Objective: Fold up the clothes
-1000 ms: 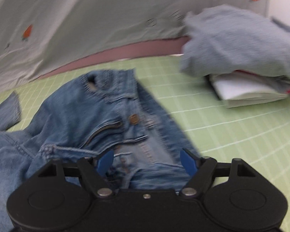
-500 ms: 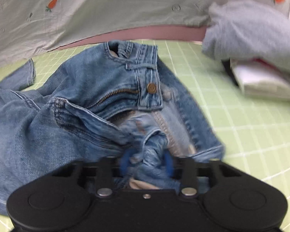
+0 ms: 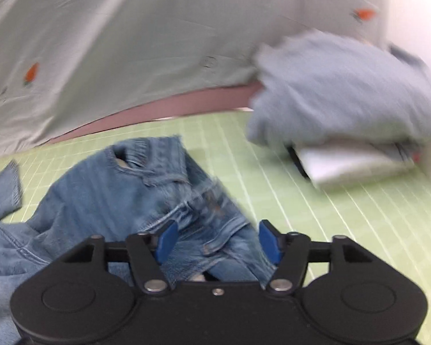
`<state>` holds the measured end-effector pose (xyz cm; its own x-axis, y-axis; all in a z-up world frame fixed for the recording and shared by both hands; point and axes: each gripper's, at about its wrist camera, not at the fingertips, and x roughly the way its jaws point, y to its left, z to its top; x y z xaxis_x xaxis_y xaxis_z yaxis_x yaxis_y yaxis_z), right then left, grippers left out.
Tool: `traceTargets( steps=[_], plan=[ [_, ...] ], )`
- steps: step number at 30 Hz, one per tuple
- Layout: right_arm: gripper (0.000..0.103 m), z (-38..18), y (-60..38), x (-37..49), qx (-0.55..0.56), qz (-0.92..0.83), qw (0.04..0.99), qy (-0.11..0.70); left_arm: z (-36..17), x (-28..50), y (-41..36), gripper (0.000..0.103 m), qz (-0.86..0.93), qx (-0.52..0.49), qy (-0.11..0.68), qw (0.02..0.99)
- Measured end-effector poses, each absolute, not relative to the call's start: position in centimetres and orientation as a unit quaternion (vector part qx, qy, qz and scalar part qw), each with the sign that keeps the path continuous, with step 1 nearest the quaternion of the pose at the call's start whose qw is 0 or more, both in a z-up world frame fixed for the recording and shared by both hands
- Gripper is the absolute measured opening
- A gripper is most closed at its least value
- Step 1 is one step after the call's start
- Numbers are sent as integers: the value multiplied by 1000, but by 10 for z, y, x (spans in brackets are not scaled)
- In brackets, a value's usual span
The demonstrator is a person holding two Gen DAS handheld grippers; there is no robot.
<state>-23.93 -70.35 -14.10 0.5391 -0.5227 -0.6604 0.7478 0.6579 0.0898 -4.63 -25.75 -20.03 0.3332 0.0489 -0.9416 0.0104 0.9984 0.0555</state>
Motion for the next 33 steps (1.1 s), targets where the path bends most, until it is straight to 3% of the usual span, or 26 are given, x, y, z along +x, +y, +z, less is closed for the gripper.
traceTargets(
  steps=[1,6,17,18,20,21,22,24,33],
  plan=[
    [83,-144,-704,-251,211,-388,847,296,-201,-48,-258,103,13,25,575,817],
    [84,-164,-709,-296,322,-424,799,280,-201,-54,-260,103,15,24,570,821],
    [83,-187,-715,-275,342,-408,794,294,-206,-53,-258,103,12,26,570,821],
    [81,-187,-714,-271,334,-409,795,299,-206,-54,-258,103,13,26,569,822],
    [58,-187,-712,-269,308,-420,795,313,-206,-56,-259,103,14,25,568,822],
    [40,-186,-711,-268,293,-426,794,319,-206,-56,-260,103,15,25,568,822],
    [27,-186,-710,-270,287,-431,793,320,-206,-57,-260,103,15,25,569,822],
    [17,-186,-708,-281,294,-440,790,310,-206,-55,-262,103,15,26,573,819],
    [12,-180,-701,-352,244,-540,741,316,-206,-60,-258,103,7,56,583,811]
  ],
)
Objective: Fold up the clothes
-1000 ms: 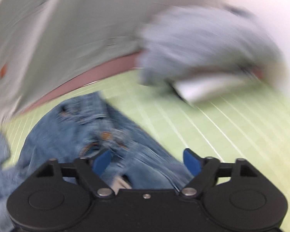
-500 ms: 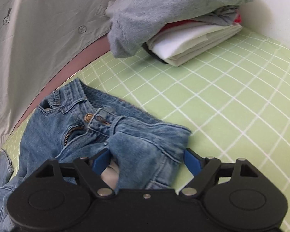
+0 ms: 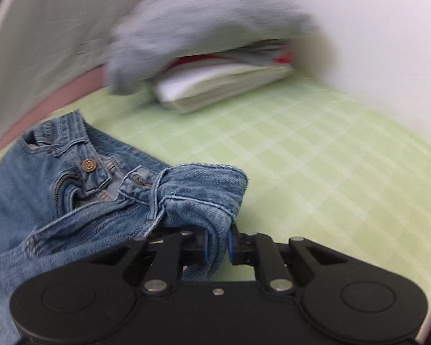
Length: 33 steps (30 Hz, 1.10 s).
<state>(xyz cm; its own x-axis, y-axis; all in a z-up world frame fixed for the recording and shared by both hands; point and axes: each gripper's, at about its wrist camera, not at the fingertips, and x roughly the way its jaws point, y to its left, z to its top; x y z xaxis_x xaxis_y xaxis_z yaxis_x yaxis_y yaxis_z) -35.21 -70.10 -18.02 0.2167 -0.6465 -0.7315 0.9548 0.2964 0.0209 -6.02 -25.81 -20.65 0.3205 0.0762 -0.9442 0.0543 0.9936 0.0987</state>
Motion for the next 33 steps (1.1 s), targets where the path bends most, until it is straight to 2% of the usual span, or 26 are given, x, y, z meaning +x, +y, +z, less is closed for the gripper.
traceTargets(
  steps=[5,11,12,14,15,16,21,26,33],
  plan=[
    [14,-186,-722,-414,215,-614,678,342,-208,-63,-237,103,15,30,585,810],
    [33,-175,-727,-426,204,-619,673,350,-207,-63,-239,103,16,36,580,814],
    [39,-170,-724,-422,195,-622,675,345,-207,-64,-238,103,16,36,580,813],
    [60,-160,-721,-411,192,-624,683,328,-207,-63,-236,103,16,36,581,813],
    [79,-155,-720,-406,191,-625,687,318,-206,-61,-235,103,17,36,580,814],
    [89,-150,-720,-400,190,-626,691,308,-205,-60,-234,103,17,36,579,814],
    [102,-133,-719,-358,182,-606,721,283,-194,-41,-230,103,26,19,565,825],
    [103,-149,-727,-312,194,-568,739,307,-185,-2,-235,103,28,-4,549,836],
    [103,-187,-733,-273,213,-541,729,361,-180,58,-280,103,-7,-1,532,846]
  ],
)
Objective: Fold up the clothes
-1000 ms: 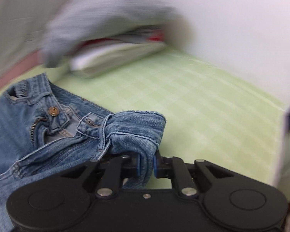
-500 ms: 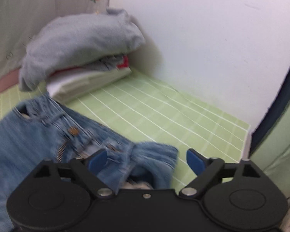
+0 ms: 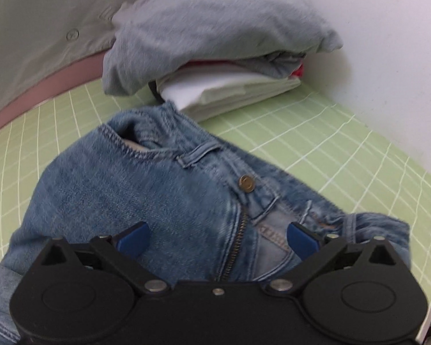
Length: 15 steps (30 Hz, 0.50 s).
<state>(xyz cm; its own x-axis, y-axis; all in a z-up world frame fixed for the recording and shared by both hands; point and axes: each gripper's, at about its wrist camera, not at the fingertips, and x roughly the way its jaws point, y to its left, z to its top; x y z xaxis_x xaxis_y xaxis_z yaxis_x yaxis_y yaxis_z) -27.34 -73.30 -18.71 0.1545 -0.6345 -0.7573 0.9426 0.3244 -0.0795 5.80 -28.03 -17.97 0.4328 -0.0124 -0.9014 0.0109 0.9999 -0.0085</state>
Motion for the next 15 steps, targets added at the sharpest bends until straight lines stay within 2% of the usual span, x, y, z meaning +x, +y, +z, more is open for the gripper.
traceTargets(
  steps=[6,15],
  plan=[
    [103,-204,-743,-268,218,-545,719,372,-189,119,-307,103,-16,2,528,849],
    [103,-209,-747,-275,245,-553,723,335,-208,191,-336,103,-56,15,534,843]
  ],
)
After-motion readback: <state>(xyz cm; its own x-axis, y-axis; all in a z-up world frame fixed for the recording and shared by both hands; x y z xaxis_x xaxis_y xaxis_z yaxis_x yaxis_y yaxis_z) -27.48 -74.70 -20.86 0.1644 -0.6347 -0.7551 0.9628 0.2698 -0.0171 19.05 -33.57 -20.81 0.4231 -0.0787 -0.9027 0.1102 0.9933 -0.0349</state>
